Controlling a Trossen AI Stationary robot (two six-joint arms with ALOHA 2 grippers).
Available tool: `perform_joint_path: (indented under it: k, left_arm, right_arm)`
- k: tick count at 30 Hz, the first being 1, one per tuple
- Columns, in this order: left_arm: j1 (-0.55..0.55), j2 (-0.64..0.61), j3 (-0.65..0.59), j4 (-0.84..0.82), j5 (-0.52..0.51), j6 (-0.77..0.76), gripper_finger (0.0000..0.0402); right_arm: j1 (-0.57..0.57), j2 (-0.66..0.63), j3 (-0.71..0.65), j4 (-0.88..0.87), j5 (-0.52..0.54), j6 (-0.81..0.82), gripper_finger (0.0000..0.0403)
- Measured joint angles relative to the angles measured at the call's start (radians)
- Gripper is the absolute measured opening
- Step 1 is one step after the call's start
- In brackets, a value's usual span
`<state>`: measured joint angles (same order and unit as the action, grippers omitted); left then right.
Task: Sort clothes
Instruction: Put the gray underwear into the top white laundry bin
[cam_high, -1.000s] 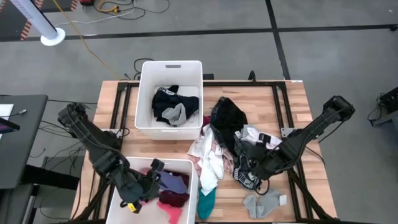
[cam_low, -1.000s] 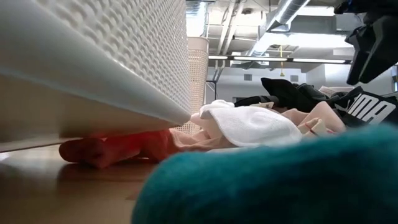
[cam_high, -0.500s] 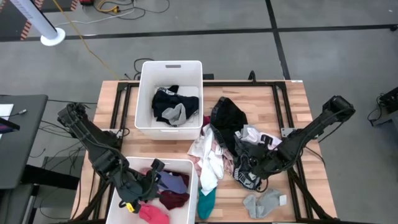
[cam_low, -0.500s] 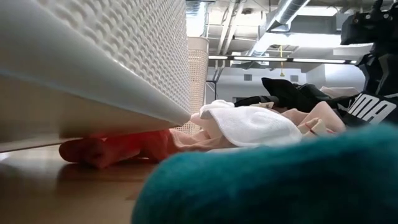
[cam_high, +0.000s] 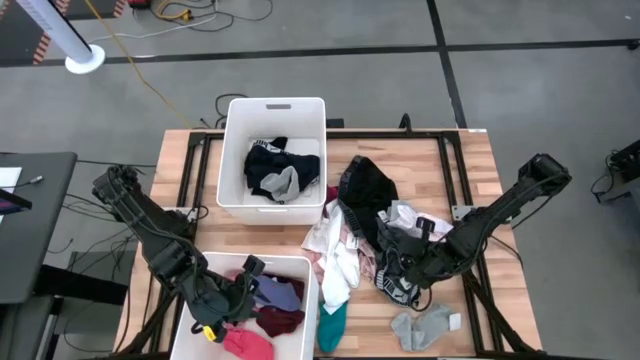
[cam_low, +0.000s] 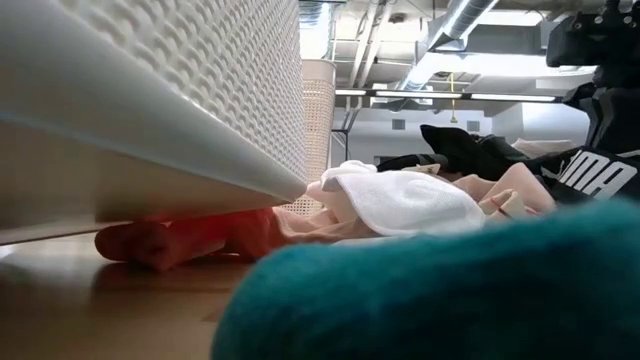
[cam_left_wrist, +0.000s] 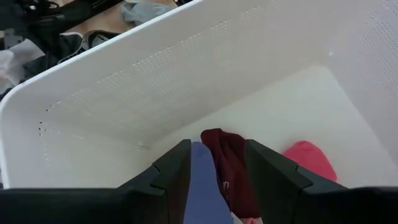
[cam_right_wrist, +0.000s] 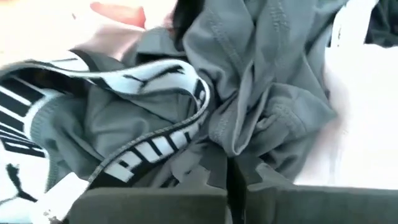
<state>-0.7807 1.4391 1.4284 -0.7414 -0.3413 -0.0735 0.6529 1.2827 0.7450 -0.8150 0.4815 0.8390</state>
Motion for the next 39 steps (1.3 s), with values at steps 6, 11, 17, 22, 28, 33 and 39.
perform_joint_path:
  k: [6,11,17,22,28,33,39]
  left_arm:
    - [0.0,0.0,0.0,0.0,-0.032,0.024,0.0145]
    - [0.0,0.0,0.0,0.025,-0.035,0.058,0.0145]
    - [0.0,0.0,0.0,0.057,-0.045,0.103,0.0145]
    - [0.0,0.0,0.0,0.06,-0.067,0.115,0.0145]
    - [0.0,0.0,0.0,0.06,-0.068,0.116,0.0145]
    - [0.0,0.0,0.0,0.06,-0.068,0.121,0.0145]
    - [0.0,0.0,0.0,0.065,-0.073,0.134,0.0145]
  right_arm:
    - [0.0,0.0,0.003,0.008,0.018,-0.029,0.0003]
    - [0.0,0.0,0.047,0.007,0.044,-0.081,0.0002]
    - [0.0,0.0,0.131,0.005,0.087,-0.18,0.0001]
    - [0.002,0.0,0.207,0.001,0.121,-0.262,0.0]
    - [0.009,0.0,0.288,0.0,0.157,-0.355,0.0]
    - [0.009,0.0,0.338,-0.001,0.184,-0.423,0.0]
    - [0.009,0.0,0.388,0.0,0.212,-0.492,0.0]
